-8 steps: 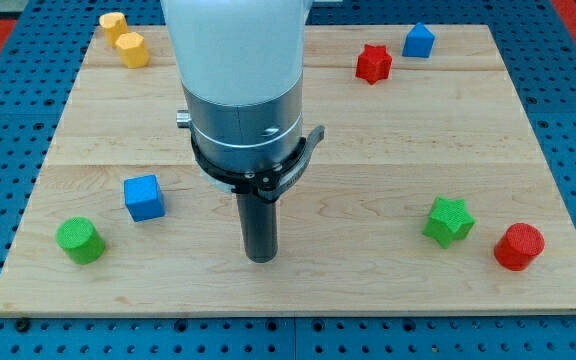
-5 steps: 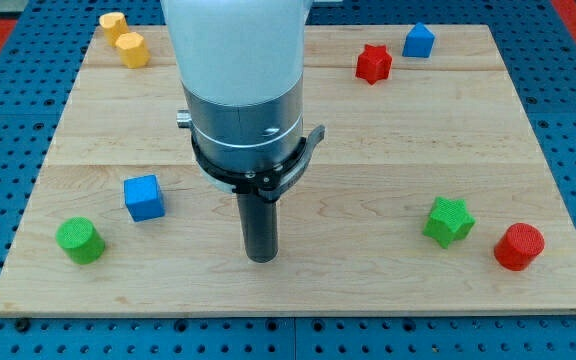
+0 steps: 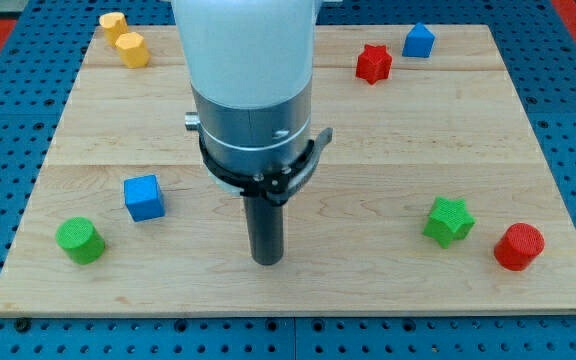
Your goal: Move the red circle up and left
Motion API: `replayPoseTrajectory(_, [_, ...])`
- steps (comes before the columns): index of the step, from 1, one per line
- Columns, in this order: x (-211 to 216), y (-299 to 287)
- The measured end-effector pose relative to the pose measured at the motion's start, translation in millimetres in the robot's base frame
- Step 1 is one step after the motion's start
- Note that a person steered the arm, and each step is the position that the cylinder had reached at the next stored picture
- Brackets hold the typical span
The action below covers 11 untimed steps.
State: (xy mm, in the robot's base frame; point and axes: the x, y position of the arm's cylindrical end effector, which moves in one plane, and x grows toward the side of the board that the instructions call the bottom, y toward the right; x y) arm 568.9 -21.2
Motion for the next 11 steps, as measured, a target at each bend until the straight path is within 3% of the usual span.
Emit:
replayPoseTrajectory(1, [31, 41])
replayPoseTrajectory(2, [49, 128])
replayPoseTrajectory(3, [35, 228])
replayPoseTrajectory(4, [18, 258])
replayPoseTrajectory(6, [-88, 217])
replayPoseTrajectory(8, [-49, 244])
replayPoseTrajectory(9, [-122, 265])
replayPoseTrajectory(11, [-282, 72])
